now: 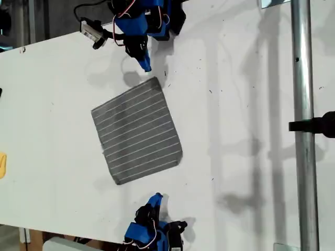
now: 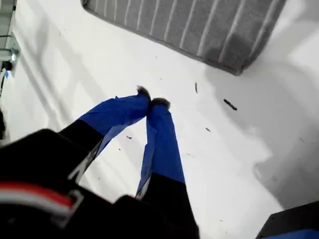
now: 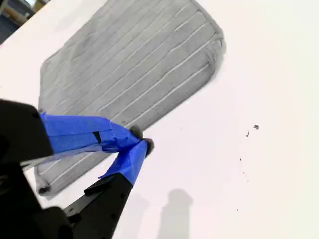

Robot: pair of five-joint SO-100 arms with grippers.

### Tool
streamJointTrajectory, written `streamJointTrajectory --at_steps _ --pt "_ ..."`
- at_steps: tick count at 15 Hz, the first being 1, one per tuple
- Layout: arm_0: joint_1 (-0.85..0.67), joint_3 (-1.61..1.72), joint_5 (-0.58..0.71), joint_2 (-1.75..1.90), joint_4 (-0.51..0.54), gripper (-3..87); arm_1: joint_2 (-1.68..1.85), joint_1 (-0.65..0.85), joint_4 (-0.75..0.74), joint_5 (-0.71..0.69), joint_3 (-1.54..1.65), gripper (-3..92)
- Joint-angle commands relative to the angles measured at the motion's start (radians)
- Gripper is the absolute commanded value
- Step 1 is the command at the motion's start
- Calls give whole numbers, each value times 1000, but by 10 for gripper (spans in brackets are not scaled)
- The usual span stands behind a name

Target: Grasp corners of a towel and fold twice.

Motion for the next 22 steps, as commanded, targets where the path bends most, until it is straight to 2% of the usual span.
streamJointTrajectory --at_steps 1,3,7,9,10,11,12,14,17,22 --pt "51 -273 9 -299 -49 -29 -244 35 12 -126 -282 -3" --pt "77 -440 -6 -483 -66 -29 -417 66 52 -250 -485 -3" --pt "106 -815 26 -838 48 -29 -715 137 215 -468 -822 -3" --pt "120 -1014 71 -1026 87 -29 -769 186 239 -534 -842 -3" --pt "123 -1071 98 -1092 91 -29 -788 196 256 -534 -831 215" --pt "121 -1095 115 -1132 91 -29 -798 198 245 -551 -801 370" --pt "117 -1101 120 -1146 91 -29 -798 212 225 -557 -744 238" --pt "110 -1101 129 -1147 98 -29 -788 225 130 -558 -565 277" --pt "103 -1098 135 -1157 100 -29 -825 230 -120 -557 -298 282" --pt "97 -1095 144 -1166 100 -29 -1081 235 -348 -548 -245 262"
